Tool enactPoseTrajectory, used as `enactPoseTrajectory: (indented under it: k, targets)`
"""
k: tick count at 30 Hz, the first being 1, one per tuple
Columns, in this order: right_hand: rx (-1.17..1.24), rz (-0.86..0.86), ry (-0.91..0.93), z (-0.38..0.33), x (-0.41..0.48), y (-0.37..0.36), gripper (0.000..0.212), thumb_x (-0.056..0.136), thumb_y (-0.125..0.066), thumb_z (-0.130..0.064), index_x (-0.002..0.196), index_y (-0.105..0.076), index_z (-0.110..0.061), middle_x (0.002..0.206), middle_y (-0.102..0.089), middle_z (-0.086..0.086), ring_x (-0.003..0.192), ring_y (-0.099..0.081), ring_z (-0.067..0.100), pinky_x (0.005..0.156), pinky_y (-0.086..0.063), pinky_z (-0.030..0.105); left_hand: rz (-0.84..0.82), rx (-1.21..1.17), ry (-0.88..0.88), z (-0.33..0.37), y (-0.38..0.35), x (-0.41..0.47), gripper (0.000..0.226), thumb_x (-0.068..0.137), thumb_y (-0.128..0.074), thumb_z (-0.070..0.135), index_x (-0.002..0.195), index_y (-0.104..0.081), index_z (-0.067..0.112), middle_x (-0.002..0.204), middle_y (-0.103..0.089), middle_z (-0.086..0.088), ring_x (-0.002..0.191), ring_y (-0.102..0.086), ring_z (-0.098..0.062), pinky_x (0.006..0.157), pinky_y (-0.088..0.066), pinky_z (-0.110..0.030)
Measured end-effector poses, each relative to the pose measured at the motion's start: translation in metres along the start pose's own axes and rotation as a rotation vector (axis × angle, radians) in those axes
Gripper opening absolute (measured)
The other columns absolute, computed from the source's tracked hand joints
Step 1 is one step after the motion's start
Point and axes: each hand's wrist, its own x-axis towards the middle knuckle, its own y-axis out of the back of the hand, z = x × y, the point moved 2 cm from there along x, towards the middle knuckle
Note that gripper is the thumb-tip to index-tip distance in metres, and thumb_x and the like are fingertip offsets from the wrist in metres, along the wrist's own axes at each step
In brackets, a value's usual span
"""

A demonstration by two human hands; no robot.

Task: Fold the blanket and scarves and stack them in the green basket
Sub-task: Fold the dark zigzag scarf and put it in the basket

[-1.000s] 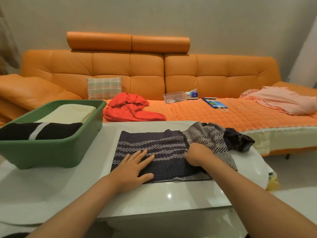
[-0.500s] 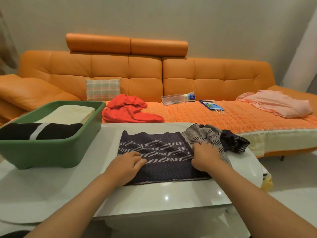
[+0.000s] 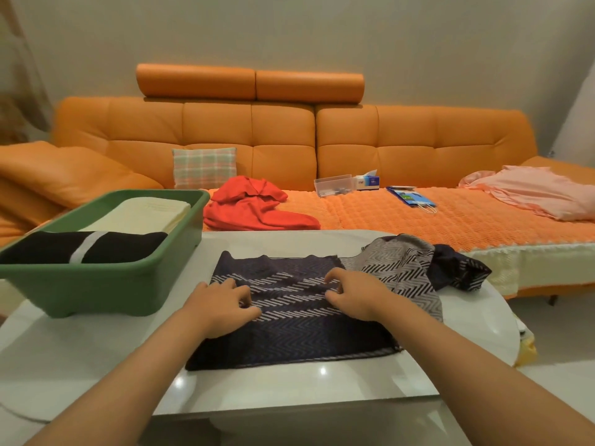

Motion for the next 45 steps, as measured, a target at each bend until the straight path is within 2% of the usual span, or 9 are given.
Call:
enactPoseTrajectory:
  k: [2,9,14,19,23,29,35,40,45]
  targets:
    - [0.080,0.065,-0.043,-0.002,0.011,0.000,0.035,0.101,-0.044,-0.044,0.130,-0.053,-0.026,0.118,-0.065,0.002,0.103,-0.060,0.022,0.089,-0.051,0.041,0.057,-0.036,0.036,-0.002,0.004,0.005,0.043,0.095,-0.027,0.066,0.097,-0.057,0.036,0.105,-0.053,0.002,0.105,-0.055,-0.022,0.089,-0.035,-0.039]
    - [0.079,0.236,-0.322,0.020,0.069,-0.001,0.026,0.098,-0.049,-0.028,0.089,-0.065,-0.011,0.086,-0.064,0.006,0.079,-0.061,0.026,0.070,-0.052,0.035,0.372,-0.264,0.025,-0.008,-0.004,0.049,0.024,0.103,-0.035,0.028,0.104,-0.057,0.018,0.106,-0.055,-0.003,0.101,-0.052,-0.026,0.086,-0.043,-0.042]
    - [-0.003,0.211,-0.443,0.020,0.094,-0.008,0.039,0.093,-0.059,-0.050,0.086,-0.060,-0.012,0.087,-0.063,0.004,0.078,-0.060,0.025,0.062,-0.045,0.031,0.456,-0.379,0.036,-0.017,-0.017,0.070,0.022,0.102,-0.038,0.021,0.117,-0.052,0.015,0.117,-0.052,-0.004,0.107,-0.046,-0.026,0.089,-0.043,-0.044]
    - [0.202,0.289,-0.469,0.015,0.114,-0.020,0.024,0.091,-0.062,-0.035,0.094,-0.072,-0.013,0.091,-0.070,0.005,0.083,-0.065,0.027,0.071,-0.055,0.035,0.553,-0.432,0.011,-0.018,-0.028,0.073,0.034,0.102,-0.042,0.023,0.134,-0.048,0.011,0.133,-0.051,-0.004,0.121,-0.045,-0.024,0.102,-0.040,-0.040]
    - [0.261,0.470,-0.511,0.029,0.108,-0.009,0.019,0.100,-0.051,-0.029,0.108,-0.057,-0.013,0.100,-0.059,0.005,0.099,-0.061,0.031,0.072,-0.042,0.034,0.410,-0.374,0.077,-0.019,-0.032,0.075,0.051,0.102,-0.038,0.042,0.148,-0.037,0.019,0.153,-0.036,-0.001,0.141,-0.031,-0.020,0.114,-0.027,-0.039]
    - [-0.014,0.375,-0.418,0.031,0.103,-0.018,0.029,0.099,-0.055,-0.027,0.122,-0.046,-0.012,0.117,-0.056,0.009,0.103,-0.059,0.029,0.073,-0.047,0.037,-0.076,-0.201,0.117,-0.024,-0.037,0.083,0.080,0.088,-0.021,0.080,0.155,0.003,0.043,0.165,0.010,0.001,0.151,0.013,-0.026,0.121,0.006,-0.050]
    - [-0.173,0.524,-0.120,0.012,0.076,-0.006,0.018,0.093,-0.054,-0.028,0.108,-0.052,-0.019,0.109,-0.046,0.004,0.092,-0.050,0.023,0.075,-0.046,0.036,0.201,0.007,-0.014,-0.004,-0.022,0.076,0.066,0.098,-0.025,0.062,0.157,-0.015,0.033,0.165,-0.010,-0.003,0.151,-0.005,-0.025,0.122,0.000,-0.047]
    - [-0.015,0.124,0.187,0.004,0.033,-0.007,0.007,0.089,-0.061,-0.034,0.085,-0.057,-0.030,0.084,-0.056,-0.011,0.078,-0.056,0.012,0.070,-0.045,0.032,0.437,-0.154,-0.235,0.026,-0.013,0.055,0.036,0.099,-0.041,0.045,0.126,-0.054,0.027,0.127,-0.052,0.006,0.117,-0.049,-0.018,0.097,-0.036,-0.036]
    - [0.238,-0.089,0.150,0.003,-0.001,0.007,0.019,0.072,-0.086,-0.034,0.076,-0.071,-0.023,0.066,-0.065,-0.010,0.060,-0.058,0.001,0.060,-0.047,0.021,0.401,-0.286,-0.524,0.056,0.000,0.013,0.019,0.088,-0.054,0.052,0.086,-0.046,0.035,0.088,-0.046,0.016,0.081,-0.045,-0.004,0.069,-0.041,-0.026]
